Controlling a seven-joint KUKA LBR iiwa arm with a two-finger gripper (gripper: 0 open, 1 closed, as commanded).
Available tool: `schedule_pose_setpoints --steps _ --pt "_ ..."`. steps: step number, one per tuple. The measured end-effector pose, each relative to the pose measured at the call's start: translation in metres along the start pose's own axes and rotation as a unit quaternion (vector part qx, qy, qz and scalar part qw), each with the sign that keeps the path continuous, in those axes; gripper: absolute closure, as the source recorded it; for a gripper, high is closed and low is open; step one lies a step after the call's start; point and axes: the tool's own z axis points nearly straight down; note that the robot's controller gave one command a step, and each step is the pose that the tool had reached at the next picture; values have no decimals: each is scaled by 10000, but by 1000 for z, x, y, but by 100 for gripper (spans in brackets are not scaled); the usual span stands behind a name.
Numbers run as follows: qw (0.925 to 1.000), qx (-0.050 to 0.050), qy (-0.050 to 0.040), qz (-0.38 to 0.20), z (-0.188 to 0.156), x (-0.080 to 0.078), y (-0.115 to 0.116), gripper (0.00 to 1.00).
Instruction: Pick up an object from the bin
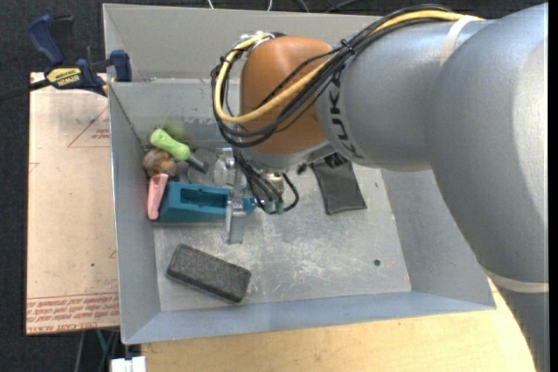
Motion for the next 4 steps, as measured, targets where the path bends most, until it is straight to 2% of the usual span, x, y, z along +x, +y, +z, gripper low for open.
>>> schedule_pose_setpoints --steps 1,2,3,4 --pt "9913 -1 1 -1316 25 -11 -4 0" --pt "10000 -14 -22 69 55 -24 2 0" --pt "9970 -9 18 770 76 -41 20 100" --pt "9970 -10 18 772 76 -41 19 100"
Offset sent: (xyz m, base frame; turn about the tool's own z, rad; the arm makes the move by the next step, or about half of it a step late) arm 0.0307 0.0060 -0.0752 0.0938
